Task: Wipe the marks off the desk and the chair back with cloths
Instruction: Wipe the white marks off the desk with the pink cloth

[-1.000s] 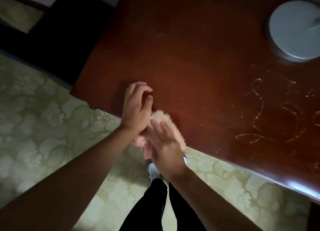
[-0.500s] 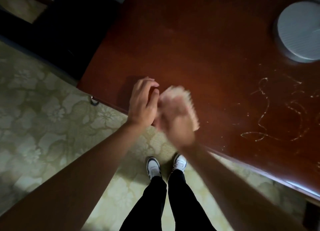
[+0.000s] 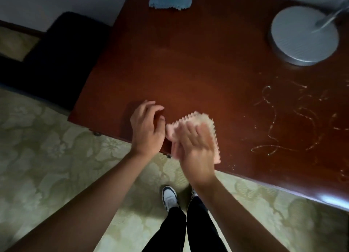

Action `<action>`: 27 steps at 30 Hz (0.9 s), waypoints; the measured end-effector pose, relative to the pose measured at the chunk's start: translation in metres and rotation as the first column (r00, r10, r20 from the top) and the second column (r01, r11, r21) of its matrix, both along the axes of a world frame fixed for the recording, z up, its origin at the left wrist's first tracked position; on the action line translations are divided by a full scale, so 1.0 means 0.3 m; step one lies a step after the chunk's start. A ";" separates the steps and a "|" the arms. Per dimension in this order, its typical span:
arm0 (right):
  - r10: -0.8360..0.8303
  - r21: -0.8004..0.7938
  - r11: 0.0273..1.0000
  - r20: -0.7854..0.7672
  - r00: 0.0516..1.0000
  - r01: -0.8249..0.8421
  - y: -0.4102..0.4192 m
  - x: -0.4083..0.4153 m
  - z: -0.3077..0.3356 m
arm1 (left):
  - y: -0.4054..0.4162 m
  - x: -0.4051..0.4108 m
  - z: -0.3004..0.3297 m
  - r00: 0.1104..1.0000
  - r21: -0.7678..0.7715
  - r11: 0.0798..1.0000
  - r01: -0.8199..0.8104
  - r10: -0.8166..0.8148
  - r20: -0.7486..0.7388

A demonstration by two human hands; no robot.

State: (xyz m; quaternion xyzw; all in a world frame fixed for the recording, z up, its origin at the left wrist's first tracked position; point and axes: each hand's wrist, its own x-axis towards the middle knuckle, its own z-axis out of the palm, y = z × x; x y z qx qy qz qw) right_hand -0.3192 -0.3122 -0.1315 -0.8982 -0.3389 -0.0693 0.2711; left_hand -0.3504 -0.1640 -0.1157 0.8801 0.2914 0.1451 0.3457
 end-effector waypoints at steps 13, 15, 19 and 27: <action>-0.200 0.018 0.980 0.122 0.972 0.200 -0.247 -0.030 -0.053 | -0.262 0.126 -0.019 0.956 0.098 0.952 0.291 -0.293 0.005; -0.080 -0.013 0.997 0.127 0.989 0.082 -0.323 -0.022 -0.051 | -0.258 0.112 -0.019 0.953 0.068 0.952 0.299 -0.301 0.026; -0.232 -0.086 0.967 0.092 0.968 0.240 -0.482 0.187 -0.017 | -0.252 0.129 -0.010 0.961 -0.013 0.963 0.271 -0.269 0.071; 0.003 -0.051 0.999 0.052 0.999 0.000 -0.267 -0.028 -0.039 | -0.243 0.123 -0.002 0.953 -0.028 0.961 0.277 -0.271 0.137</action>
